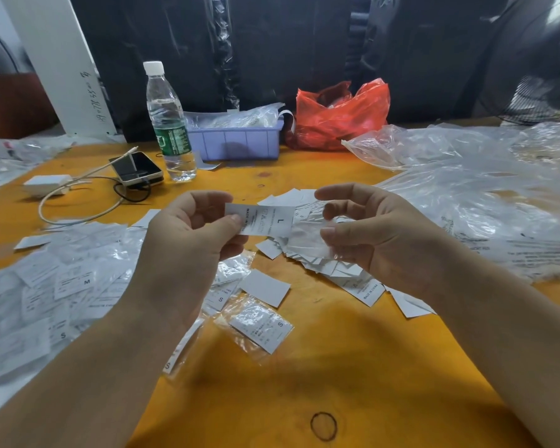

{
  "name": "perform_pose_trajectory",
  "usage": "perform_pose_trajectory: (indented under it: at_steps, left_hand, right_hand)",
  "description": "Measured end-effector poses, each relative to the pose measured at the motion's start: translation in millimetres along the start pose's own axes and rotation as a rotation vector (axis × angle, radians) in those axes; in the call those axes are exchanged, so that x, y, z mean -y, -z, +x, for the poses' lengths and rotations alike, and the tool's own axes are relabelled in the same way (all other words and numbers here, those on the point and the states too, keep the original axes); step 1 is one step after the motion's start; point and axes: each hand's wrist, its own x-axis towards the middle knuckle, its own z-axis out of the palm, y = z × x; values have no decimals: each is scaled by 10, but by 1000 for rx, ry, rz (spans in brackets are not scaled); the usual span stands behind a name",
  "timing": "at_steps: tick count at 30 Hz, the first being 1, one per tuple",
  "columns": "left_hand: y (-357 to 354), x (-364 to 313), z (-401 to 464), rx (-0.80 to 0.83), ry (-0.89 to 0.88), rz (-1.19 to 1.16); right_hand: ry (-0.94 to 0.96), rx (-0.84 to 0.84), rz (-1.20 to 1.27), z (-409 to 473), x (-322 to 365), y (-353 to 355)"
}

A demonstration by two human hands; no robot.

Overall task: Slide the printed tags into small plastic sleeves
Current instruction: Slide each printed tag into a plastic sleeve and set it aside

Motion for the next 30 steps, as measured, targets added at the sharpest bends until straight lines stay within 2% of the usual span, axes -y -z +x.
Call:
perform_pose_trajectory:
  at_steps: [11, 18, 30]
  left_hand:
    - [-40, 12, -47, -58, -109, 146]
    - [-35, -11, -39, -132, -144, 134]
    - [-105, -1, -113, -92, -159, 110]
  right_hand:
    - [-24, 3, 86, 8, -4, -19]
    - [-38, 11, 107, 5, -3, -24]
    - [-2, -53, 119, 0, 4, -43]
